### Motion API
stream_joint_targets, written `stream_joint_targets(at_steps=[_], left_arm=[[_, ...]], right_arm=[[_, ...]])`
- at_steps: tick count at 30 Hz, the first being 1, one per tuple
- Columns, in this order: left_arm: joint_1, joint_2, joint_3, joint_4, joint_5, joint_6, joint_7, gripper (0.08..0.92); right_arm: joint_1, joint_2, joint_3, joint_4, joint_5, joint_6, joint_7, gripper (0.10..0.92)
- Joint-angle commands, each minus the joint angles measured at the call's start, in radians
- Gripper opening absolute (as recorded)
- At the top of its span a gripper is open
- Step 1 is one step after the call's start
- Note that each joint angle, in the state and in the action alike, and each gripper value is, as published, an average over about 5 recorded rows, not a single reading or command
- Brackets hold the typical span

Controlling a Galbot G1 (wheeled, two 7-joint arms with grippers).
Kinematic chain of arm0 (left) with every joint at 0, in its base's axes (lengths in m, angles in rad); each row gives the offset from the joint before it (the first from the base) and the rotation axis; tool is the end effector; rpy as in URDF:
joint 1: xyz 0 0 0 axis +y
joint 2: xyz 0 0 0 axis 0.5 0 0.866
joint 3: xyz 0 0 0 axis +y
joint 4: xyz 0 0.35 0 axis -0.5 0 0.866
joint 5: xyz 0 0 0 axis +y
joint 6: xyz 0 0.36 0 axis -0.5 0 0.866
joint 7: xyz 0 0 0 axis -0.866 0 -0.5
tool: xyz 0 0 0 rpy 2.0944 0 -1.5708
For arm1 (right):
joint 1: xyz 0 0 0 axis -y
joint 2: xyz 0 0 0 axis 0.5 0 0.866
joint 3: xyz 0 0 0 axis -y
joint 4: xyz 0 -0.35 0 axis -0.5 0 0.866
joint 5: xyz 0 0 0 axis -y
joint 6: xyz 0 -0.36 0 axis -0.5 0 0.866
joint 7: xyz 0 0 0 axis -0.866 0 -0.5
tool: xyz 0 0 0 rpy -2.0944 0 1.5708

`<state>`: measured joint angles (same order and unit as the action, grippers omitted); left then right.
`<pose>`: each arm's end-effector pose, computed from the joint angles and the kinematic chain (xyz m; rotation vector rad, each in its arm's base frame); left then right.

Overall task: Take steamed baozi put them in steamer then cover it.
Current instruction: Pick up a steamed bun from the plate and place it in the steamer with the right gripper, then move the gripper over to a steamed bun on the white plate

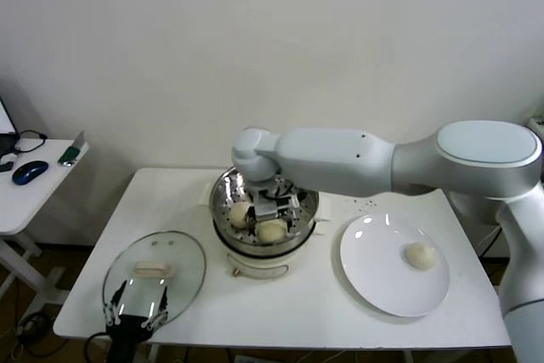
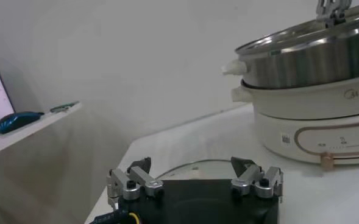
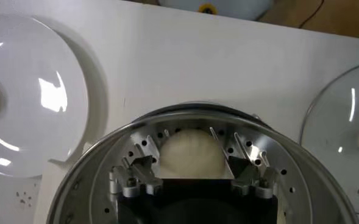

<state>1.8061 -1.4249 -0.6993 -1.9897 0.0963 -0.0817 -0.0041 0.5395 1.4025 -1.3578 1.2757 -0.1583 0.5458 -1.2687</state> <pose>0.1021 0.0865 -0.3629 0.0590 -2.8580 -0.4585 0.5048 0.2472 -0.0973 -2.1183 -0.2118 -2.2770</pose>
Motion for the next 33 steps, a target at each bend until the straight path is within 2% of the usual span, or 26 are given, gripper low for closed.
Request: stream_joint_targets(at_steps=[1,8,14,17,21,26,33], left_arm=[[0.0,0.002,-0.001,0.005,-0.003,-0.001,0.0,0.823],[-0.003,0.003,0.003,0.004,0.001,0.0,0.0,0.823],[-0.001,0.004,0.003,0.001,0.001,-0.004,0.0,0.823],[-0.001,0.003,0.001,-0.002,-0.002,-0.005,0.0,0.823],[-0.004,0.003,-0.01,-0.012,-0.018,-0.002,0.001,0.823],[-0.004,0.006,-0.02,-0.021,-0.028,-0.001,0.005,0.823],[-0.006,0.0,-0.013,-0.017,-0.018,0.002,0.013,0.823]], right_arm=[[0.02,-0.006,0.037,-0.009,-0.008,-0.002,0.005,0.822],[0.132,-0.111,0.066,-0.044,0.094,-0.089,0.036,0.823],[0.267,-0.321,-0.116,0.016,0.336,-0.435,0.262,0.823],[0.289,-0.43,-0.153,0.031,0.423,-0.598,0.28,0.823],[0.263,-0.561,-0.143,0.057,0.499,-0.739,0.264,0.823],[0.175,-0.721,-0.118,0.09,0.501,-0.801,0.246,0.823],[-0.094,-0.864,0.048,0.089,0.357,-0.822,0.236,0.823]])
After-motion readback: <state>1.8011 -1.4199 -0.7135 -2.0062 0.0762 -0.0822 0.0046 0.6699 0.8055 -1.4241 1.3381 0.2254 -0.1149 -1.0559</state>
